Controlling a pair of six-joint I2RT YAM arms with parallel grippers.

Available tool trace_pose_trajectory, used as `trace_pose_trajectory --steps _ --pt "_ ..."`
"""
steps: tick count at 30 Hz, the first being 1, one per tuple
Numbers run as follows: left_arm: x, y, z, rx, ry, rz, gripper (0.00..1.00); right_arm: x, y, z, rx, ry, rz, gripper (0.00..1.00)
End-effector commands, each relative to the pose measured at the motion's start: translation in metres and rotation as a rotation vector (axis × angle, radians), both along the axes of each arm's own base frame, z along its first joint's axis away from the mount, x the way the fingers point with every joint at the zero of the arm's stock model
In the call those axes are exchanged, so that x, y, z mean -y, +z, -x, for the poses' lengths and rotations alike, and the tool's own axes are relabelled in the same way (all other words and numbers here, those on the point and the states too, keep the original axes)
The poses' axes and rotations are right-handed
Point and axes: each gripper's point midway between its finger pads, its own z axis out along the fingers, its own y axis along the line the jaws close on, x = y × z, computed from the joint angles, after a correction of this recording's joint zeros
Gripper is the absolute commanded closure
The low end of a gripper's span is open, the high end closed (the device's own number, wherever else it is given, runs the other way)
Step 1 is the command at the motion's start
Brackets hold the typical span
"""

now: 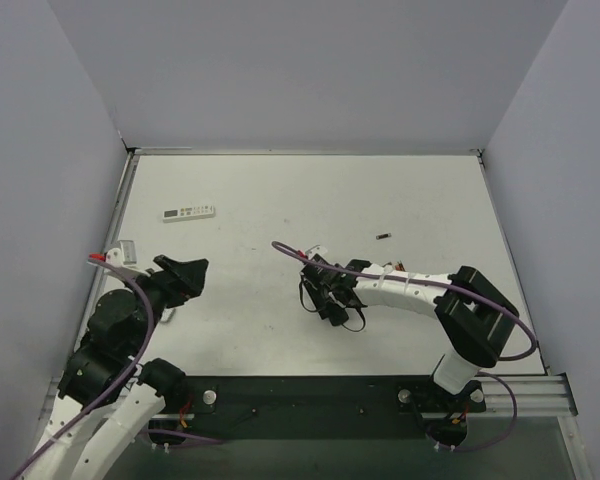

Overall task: Load the batteries into the remote control
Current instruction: Place the remote control at the center of the board, then reset both arms

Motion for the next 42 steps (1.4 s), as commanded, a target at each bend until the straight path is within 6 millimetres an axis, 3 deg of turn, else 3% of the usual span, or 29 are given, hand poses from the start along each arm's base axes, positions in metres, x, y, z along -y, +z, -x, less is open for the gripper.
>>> trace_pose_trajectory --steps 1,2,5,6,8,12,13,17,20,21,23,24,26,27,33,39,42 --pt "-0.051 0.009 0.017 0.013 0.127 -0.250 0.14 0.001 -0.017 0.003 -0.050 -0.042 0.003 1.00" --pt "-0.055 0.009 0.019 0.018 0.142 -0.264 0.14 0.002 -0.019 0.003 -0.056 -0.043 0.008 0.97" --pt "-0.072 0.012 0.025 0.042 0.201 -0.291 0.14 0.004 -0.024 0.004 -0.078 -0.059 0.008 0.75" --pt "-0.075 0.014 0.029 0.059 0.211 -0.283 0.14 0.005 -0.024 0.005 -0.082 -0.060 0.006 0.59" --pt "-0.080 0.013 0.033 0.082 0.225 -0.272 0.14 0.007 -0.022 0.005 -0.088 -0.072 -0.010 0.40" --pt "-0.085 0.014 0.039 0.139 0.241 -0.250 0.14 0.008 -0.003 -0.002 -0.053 -0.100 -0.066 0.22" --pt "-0.086 0.014 0.040 0.149 0.244 -0.249 0.13 0.008 0.011 -0.006 -0.022 -0.099 -0.100 0.19" --pt "-0.092 0.019 0.048 0.229 0.263 -0.190 0.11 0.029 0.056 -0.030 0.109 -0.178 -0.171 0.15" --pt "-0.092 0.023 0.051 0.279 0.263 -0.163 0.11 0.070 0.101 -0.052 0.264 -0.327 -0.218 0.11" --pt "-0.093 0.024 0.051 0.282 0.265 -0.160 0.10 0.093 0.124 -0.060 0.338 -0.403 -0.249 0.09" --pt "-0.095 0.023 0.050 0.267 0.283 -0.161 0.09 0.119 0.143 -0.061 0.404 -0.469 -0.256 0.06" --pt "-0.096 0.022 0.050 0.257 0.288 -0.161 0.09 0.144 0.165 -0.062 0.491 -0.530 -0.260 0.05" --pt "-0.096 0.023 0.050 0.251 0.293 -0.150 0.09 0.168 0.185 -0.056 0.578 -0.589 -0.238 0.01" --pt "-0.097 0.023 0.050 0.250 0.295 -0.146 0.08 0.187 0.206 -0.049 0.672 -0.639 -0.231 0.01" --pt "-0.104 0.038 0.057 0.282 0.321 -0.118 0.07 0.234 0.260 -0.009 0.912 -0.760 -0.332 0.00" --pt "-0.119 0.052 0.069 0.313 0.377 -0.086 0.07 0.265 0.291 0.019 1.088 -0.783 -0.342 0.00" --pt "-0.123 0.053 0.071 0.311 0.392 -0.094 0.07 0.271 0.293 0.025 1.144 -0.783 -0.363 0.00"
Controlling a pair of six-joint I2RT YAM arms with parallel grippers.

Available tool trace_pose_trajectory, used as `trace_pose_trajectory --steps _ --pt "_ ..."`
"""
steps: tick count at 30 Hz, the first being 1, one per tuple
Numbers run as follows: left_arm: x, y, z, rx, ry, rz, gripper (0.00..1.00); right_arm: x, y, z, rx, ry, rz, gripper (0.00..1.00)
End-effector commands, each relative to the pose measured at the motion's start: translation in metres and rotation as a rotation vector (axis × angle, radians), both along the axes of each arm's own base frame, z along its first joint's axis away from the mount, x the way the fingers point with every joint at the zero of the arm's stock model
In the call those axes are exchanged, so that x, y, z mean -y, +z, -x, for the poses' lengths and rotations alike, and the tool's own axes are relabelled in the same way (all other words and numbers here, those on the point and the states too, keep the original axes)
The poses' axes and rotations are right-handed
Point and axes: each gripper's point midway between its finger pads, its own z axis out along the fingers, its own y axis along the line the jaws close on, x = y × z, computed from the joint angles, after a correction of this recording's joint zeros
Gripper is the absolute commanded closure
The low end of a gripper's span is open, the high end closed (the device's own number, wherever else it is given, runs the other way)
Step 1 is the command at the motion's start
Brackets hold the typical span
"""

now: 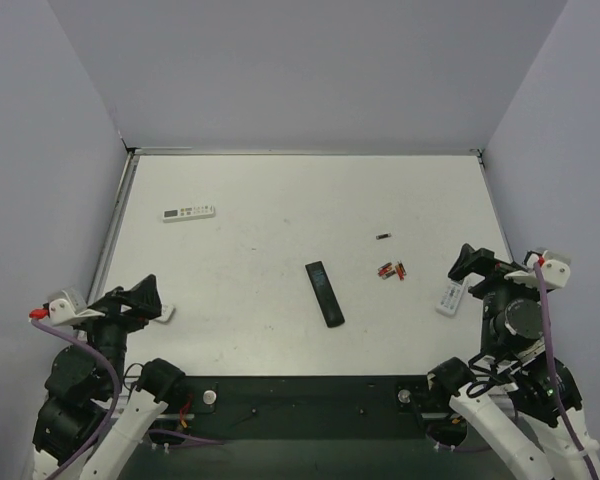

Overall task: Load the batteries into the remote control
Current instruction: Reset both arms

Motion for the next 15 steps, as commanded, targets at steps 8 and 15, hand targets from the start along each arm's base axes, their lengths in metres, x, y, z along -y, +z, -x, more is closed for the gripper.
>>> trace_pose_trajectory --steps 8,15 --pt "-0.0216 0.0245 0.0228 0.121 0.050 0.059 0.06 0.0190 0.0023 0.0085 0.092 -0.071 0.051 0.00" --pt "-0.0183 0.0258 0.0203 0.132 0.040 0.067 0.06 0.0191 -0.0002 0.0089 0.099 -0.065 0.063 0.00"
